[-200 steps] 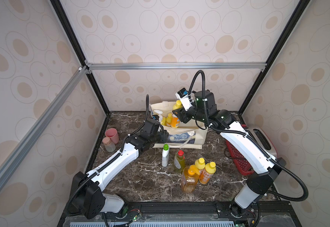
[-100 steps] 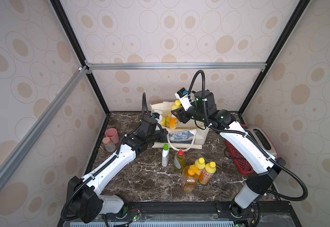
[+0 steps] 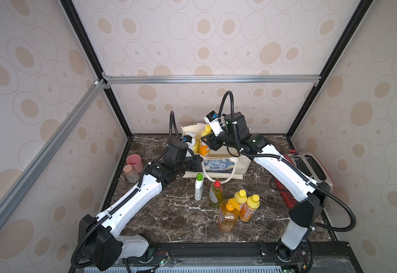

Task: Pack dish soap into the shopping bag
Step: Place the bottle of dish soap in the shopping bag.

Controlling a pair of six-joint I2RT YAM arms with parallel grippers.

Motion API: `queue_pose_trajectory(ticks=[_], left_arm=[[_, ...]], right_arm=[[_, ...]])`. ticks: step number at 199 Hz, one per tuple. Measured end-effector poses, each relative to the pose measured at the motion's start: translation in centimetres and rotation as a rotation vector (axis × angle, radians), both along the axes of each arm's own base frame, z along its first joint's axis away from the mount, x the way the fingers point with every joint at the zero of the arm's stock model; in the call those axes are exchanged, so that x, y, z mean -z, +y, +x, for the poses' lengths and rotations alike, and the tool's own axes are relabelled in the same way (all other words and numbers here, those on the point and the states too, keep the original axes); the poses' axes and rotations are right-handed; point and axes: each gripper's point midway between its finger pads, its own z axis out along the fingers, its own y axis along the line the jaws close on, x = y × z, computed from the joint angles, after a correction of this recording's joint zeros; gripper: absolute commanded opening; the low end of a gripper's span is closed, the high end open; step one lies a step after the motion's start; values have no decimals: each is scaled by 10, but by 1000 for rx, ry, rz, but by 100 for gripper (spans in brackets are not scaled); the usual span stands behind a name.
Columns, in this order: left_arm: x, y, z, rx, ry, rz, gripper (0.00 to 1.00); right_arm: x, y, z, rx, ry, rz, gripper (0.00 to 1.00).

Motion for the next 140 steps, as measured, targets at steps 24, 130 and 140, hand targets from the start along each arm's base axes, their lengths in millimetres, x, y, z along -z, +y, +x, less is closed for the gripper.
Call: queue_pose_trajectory(ticks=[24, 130, 140], left_arm=[[0, 0, 0, 1, -1, 0, 0], [-1, 1, 0, -1, -5, 0, 0], [-1, 1, 0, -1, -4, 1, 0]], right_arm=[[26, 0, 0, 9, 46, -19, 29], [88, 7, 8, 36, 165, -52, 32], [90, 7, 9, 38, 167, -51, 32]])
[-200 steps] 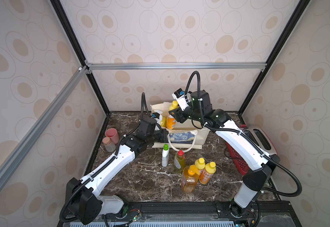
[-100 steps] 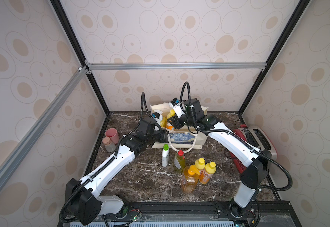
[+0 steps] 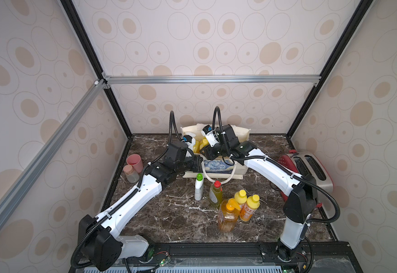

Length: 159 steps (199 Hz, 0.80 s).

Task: Pack dish soap into the shopping bag
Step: Place the bottle of dish soap in the shopping bag.

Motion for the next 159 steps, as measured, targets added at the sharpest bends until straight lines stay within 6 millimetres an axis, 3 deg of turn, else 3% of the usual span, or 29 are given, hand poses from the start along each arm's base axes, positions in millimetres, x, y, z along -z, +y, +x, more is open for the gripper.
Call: queue_pose_trajectory(ticks=[74, 124, 159], left_arm=[[9, 1, -2, -1, 17, 11, 0], [10, 1, -2, 0, 17, 12, 0], [9, 2, -2, -3, 16, 12, 0]], right_arm=[[30, 6, 10, 15, 44, -21, 40], [30, 4, 12, 27, 51, -18, 64], [21, 6, 12, 20, 44, 9, 73]])
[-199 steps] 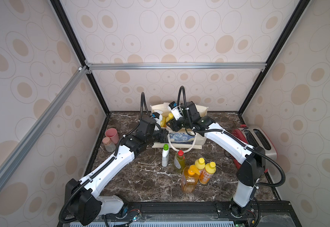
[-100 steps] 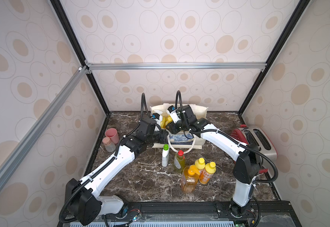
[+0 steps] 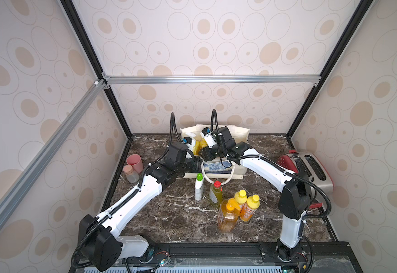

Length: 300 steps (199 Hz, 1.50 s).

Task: Pack dish soap into the shopping bag
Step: Place the bottle of dish soap in the shopping bag, then pick up the bottle of dish soap at the center of the board.

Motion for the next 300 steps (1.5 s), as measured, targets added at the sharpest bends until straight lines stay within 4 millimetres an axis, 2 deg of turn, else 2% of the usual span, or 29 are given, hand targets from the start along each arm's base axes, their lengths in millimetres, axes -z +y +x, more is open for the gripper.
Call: queue_pose_trajectory(ticks=[45, 65, 86, 96, 118, 134, 149, 158, 181, 203, 224, 237, 258, 279, 300], left_arm=[[-3, 0, 0, 1, -9, -3, 0], [-3, 0, 0, 3, -13, -2, 0], [-4, 0, 0, 6, -16, 1, 0], [-4, 0, 0, 8, -18, 3, 10], [-4, 0, -1, 16, -27, 11, 51], [-8, 1, -2, 22, -42, 14, 71], [-17, 3, -5, 35, -76, 16, 86], [-25, 5, -9, 40, -102, 11, 92], [-51, 18, -26, 50, -202, 3, 98], [-67, 41, -45, 14, -310, 4, 99], [-59, 71, -56, -85, -374, 41, 99], [-41, 94, -57, -181, -382, 93, 99], [-1, 127, -57, -320, -361, 198, 99], [36, 146, -60, -385, -313, 296, 99], [44, 155, -64, -415, -314, 317, 99]], right_arm=[[-25, -2, -8, -13, -20, 46, 74], [-46, -9, -16, -16, -42, 74, 74], [-76, -25, -25, -3, -82, 109, 73], [-92, -34, -30, 5, -105, 126, 72], [-128, -52, -47, 13, -152, 158, 70], [-151, -65, -65, 9, -175, 174, 70], [-166, -77, -82, 7, -182, 179, 69], [-171, -84, -93, 7, -179, 176, 69], [-180, -108, -125, 13, -161, 165, 68], [-175, -134, -159, 20, -122, 139, 66], [-163, -158, -184, 51, -78, 92, 65], [-150, -172, -195, 78, -43, 53, 62], [-119, -184, -209, 96, 47, -10, 58], [-84, -189, -221, 92, 161, -78, 57], [-62, -193, -229, 95, 232, -137, 56]])
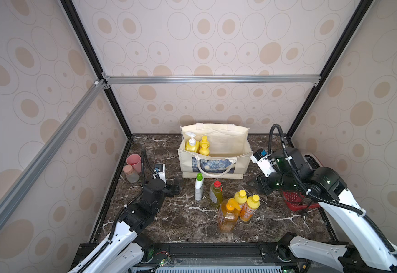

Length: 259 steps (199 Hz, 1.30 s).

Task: Pack dish soap into the shopping bag
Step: Pick up the bottle of dish soap at the center of the board.

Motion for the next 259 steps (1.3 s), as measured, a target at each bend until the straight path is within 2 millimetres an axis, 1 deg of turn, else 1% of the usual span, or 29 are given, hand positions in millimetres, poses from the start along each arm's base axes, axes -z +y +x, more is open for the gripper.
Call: queue_pose_trajectory(ticks=[17, 32, 43, 69, 87, 119, 140, 161, 183, 242, 259], left_arm=[[-6, 2, 0, -13, -25, -8, 99], [-8, 3, 2, -20, -33, -9, 99], [-5, 2, 3, -20, -25, -3, 99], [3, 0, 6, -15, 2, 19, 99], [3, -1, 6, -13, 1, 21, 99], [-4, 0, 6, -13, -22, 7, 99], [-7, 0, 5, -13, -34, -1, 99], [-9, 0, 5, -13, -39, -5, 99], [-9, 0, 5, -14, -40, -5, 99], [-6, -1, 6, -8, -30, 2, 99], [-6, -1, 6, -7, -30, 2, 99]], right_arm=[[6, -6, -3, 16, 20, -33, 57], [8, -9, -5, 27, 26, -44, 62], [9, -9, -8, 31, 34, -44, 66], [17, -11, -22, 21, 64, -44, 71], [23, -17, -34, 26, 90, -34, 73], [44, -24, -49, 46, 149, -33, 73], [64, -24, -55, 55, 198, -47, 73], [81, -23, -56, 63, 228, -70, 73], [91, -21, -53, 69, 231, -82, 72], [97, -14, -33, 96, 174, -85, 70], [100, -13, -29, 101, 169, -96, 68]])
